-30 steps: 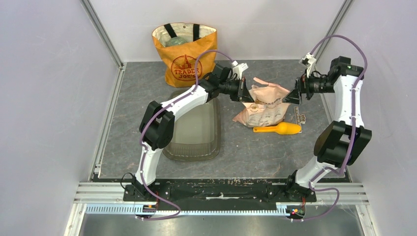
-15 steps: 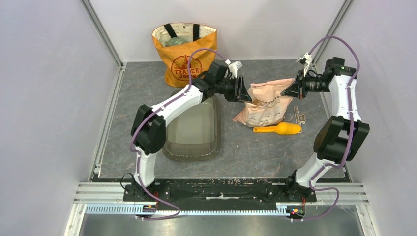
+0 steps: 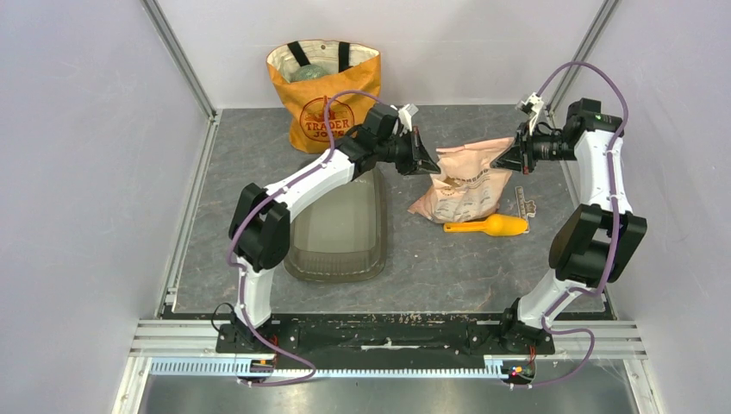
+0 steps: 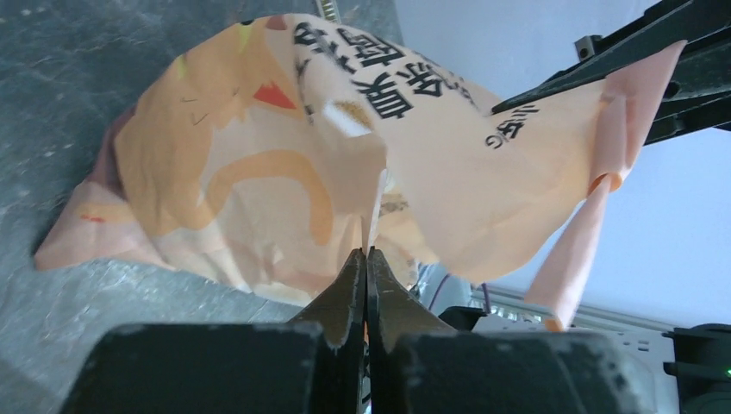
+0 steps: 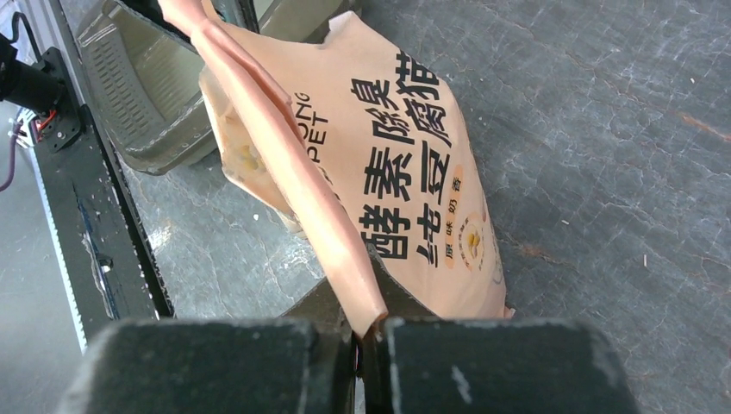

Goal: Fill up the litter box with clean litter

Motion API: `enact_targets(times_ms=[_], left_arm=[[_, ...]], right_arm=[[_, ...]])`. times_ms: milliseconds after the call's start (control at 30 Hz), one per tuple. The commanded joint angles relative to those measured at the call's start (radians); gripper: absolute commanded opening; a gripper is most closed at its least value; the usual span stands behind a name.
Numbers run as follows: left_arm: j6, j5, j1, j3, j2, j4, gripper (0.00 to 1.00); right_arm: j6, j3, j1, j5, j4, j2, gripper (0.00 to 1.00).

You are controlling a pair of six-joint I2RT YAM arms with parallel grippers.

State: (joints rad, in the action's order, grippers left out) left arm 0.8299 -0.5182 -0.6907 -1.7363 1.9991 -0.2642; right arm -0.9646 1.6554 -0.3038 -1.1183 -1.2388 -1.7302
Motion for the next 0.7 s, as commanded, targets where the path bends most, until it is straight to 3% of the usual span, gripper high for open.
enact_targets(times_ms=[0,267,533,567,600,667], left_arm=[[0.094,-0.102,-0.015,-0.023,0.031,0.197,0.02],[0.202,-0.132,-0.021,0.038,0.053,0.447,0.02],[0.089,-0.09,0.002,0.194,-0.072,0.445,0.02],[0.06,-0.081,0.013,0.208,-0.092,0.41,0.04],[0.014,-0.06,0.022,0.22,-0.117,0.36,0.14],[-0.058,-0.026,0.035,0.248,-0.165,0.304,0.38]], right_arm=[[0.024,0.077,0.029,-0.086,0.008,0.018,0.0],[0.07,0.067,0.076,-0.085,0.041,0.024,0.0],[0.123,0.088,0.06,-0.059,0.082,0.012,0.0],[0.12,0.087,0.044,-0.057,0.081,0.011,0.0],[0.119,0.088,0.026,-0.055,0.076,0.008,0.0],[0.088,0.111,-0.006,-0.054,0.023,-0.002,0.25]])
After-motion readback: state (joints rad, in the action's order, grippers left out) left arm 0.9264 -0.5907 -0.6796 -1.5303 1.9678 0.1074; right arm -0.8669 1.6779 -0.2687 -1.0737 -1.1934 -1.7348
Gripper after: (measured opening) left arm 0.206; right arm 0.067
